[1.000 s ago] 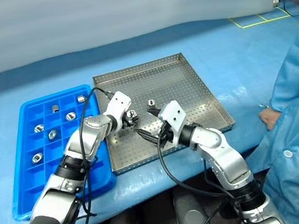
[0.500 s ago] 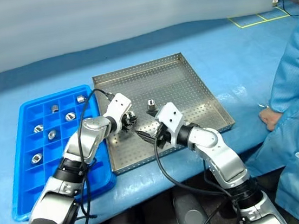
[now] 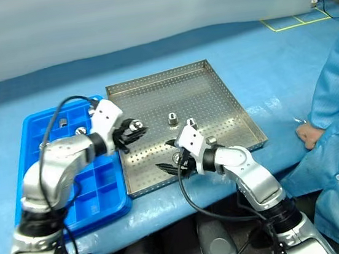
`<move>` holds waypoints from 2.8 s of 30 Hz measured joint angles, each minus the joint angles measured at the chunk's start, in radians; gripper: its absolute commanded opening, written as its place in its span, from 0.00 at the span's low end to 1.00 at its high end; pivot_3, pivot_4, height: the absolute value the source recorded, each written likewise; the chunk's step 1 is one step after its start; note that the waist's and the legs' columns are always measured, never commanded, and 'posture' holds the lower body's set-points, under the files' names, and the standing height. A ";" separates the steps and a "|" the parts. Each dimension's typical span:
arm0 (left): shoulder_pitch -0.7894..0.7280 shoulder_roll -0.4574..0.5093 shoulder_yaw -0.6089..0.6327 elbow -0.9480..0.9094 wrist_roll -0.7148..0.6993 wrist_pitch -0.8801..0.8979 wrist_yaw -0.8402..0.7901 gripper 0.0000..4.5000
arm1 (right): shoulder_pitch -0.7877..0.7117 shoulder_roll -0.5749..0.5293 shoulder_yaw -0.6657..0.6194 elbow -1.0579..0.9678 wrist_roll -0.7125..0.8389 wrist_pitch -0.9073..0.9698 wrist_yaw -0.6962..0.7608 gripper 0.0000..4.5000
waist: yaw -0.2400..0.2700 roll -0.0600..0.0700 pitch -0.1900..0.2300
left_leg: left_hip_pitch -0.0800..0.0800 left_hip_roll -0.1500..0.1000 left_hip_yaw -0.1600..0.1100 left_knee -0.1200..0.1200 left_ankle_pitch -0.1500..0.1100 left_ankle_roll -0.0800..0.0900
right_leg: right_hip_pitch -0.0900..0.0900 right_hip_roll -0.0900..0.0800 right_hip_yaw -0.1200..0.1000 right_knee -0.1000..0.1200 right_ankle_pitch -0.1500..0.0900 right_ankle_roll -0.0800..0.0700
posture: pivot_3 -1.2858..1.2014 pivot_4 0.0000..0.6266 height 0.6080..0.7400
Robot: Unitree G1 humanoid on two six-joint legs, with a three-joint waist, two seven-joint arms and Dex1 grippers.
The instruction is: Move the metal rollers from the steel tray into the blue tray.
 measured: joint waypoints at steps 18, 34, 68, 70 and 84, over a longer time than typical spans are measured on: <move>0.709 -0.039 0.622 -0.493 0.027 0.240 0.176 0.38 | -0.102 0.066 0.068 0.028 0.060 0.019 0.082 0.85 | 0.170 -0.001 0.000 | 0.002 0.001 -0.002 0.003 0.001 -0.001 | 0.005 -0.006 -0.007 -0.001 -0.005 -0.008 | 0.57 0.24 1.00; 0.726 -0.070 0.531 -0.476 0.016 0.211 0.243 0.67 | -0.111 0.064 0.067 0.029 0.054 0.019 0.090 0.85 | 0.176 -0.001 0.000 | 0.003 0.002 -0.002 0.006 0.001 -0.001 | 0.006 -0.002 -0.008 0.000 -0.005 -0.009 | 0.56 0.24 1.00; 0.350 -0.152 -0.032 -0.134 -0.046 -0.307 0.148 0.67 | -0.042 -0.014 -0.018 -0.008 -0.190 0.208 -0.247 0.85 | 0.103 -0.001 0.000 | 0.001 0.000 0.001 0.006 0.000 -0.001 | 0.005 -0.001 -0.005 -0.001 -0.004 -0.008 | 0.48 0.24 1.00; 0.349 -0.152 -0.036 -0.134 -0.047 -0.309 0.147 0.67 | -0.028 -0.026 -0.017 -0.046 -0.178 0.222 -0.230 0.85 | 0.097 -0.001 0.000 | 0.002 0.000 0.001 0.006 0.000 -0.001 | 0.006 0.000 -0.004 0.000 -0.004 -0.008 | 0.48 0.24 1.00; 0.240 -0.130 -0.129 -0.011 -0.005 -0.326 0.137 0.67 | -0.012 -0.035 -0.024 -0.057 -0.175 0.247 -0.239 0.85 | 0.089 0.000 0.000 | 0.000 0.000 0.001 0.007 0.000 -0.001 | 0.005 0.000 -0.004 -0.001 -0.004 -0.008 | 0.47 0.24 1.00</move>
